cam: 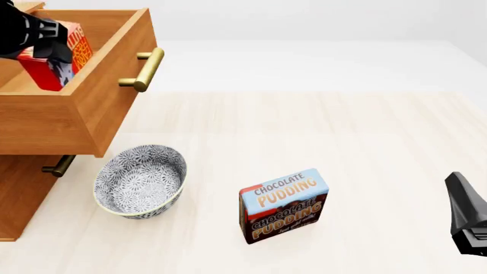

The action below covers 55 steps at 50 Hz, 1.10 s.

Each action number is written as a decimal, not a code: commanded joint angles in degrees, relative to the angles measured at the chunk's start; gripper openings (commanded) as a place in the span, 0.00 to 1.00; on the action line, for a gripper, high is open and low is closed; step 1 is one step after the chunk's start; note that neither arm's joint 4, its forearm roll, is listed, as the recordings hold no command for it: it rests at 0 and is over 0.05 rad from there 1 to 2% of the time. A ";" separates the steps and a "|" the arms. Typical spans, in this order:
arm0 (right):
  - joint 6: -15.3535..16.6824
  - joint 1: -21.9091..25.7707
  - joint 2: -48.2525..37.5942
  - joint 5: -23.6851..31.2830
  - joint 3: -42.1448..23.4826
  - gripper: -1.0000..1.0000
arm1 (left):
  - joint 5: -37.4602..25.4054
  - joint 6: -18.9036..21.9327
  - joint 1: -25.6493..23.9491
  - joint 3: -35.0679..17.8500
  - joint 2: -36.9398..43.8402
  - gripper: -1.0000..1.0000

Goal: Put the butter at the back in the top drawer of the cabinet and close it.

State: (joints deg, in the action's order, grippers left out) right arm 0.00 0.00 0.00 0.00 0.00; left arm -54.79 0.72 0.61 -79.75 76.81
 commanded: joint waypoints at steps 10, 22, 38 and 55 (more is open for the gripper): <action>0.00 0.00 0.00 0.00 0.00 1.00 | 1.22 1.28 1.38 -0.03 -0.32 0.00; 0.00 0.00 0.00 0.00 0.00 1.00 | 1.93 0.87 1.68 0.68 0.14 0.00; 0.00 0.00 0.00 0.00 0.00 1.00 | 1.90 0.15 1.84 -0.05 -0.66 1.00; 0.00 0.00 0.00 0.00 0.00 1.00 | 0.05 -0.34 -2.04 -4.04 -2.07 1.00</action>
State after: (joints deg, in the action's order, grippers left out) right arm 0.00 0.00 0.00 0.00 0.00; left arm -53.69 0.76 0.85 -81.33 75.65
